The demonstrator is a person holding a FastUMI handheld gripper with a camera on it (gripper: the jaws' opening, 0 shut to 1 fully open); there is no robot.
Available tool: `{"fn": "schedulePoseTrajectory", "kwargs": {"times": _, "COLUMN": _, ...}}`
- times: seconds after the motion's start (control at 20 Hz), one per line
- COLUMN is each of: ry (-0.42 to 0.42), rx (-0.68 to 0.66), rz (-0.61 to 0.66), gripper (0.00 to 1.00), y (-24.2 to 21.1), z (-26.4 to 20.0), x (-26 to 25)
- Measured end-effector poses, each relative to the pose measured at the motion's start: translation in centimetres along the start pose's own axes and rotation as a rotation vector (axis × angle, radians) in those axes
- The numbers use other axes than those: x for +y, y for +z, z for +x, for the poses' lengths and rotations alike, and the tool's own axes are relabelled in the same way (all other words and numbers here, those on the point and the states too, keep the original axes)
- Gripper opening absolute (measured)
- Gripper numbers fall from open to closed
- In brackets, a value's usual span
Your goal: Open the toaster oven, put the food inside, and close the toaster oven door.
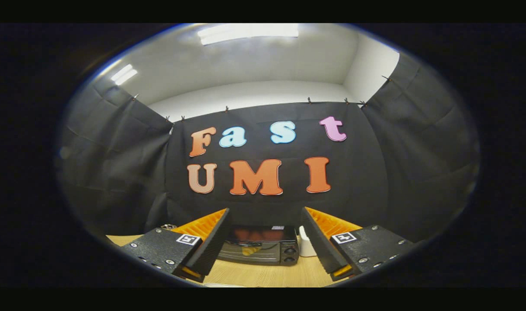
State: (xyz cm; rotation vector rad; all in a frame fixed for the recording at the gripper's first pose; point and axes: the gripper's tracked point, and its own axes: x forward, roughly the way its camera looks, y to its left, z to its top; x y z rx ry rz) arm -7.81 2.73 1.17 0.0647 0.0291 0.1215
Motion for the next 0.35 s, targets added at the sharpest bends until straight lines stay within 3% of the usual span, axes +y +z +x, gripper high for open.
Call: {"fn": "schedulePoseTrajectory", "kwargs": {"times": 0.35, "ry": 0.001, "rx": 0.003, "rz": -0.070, "gripper": 0.95, "y": 0.60, "z": -0.23, "x": -0.06}}
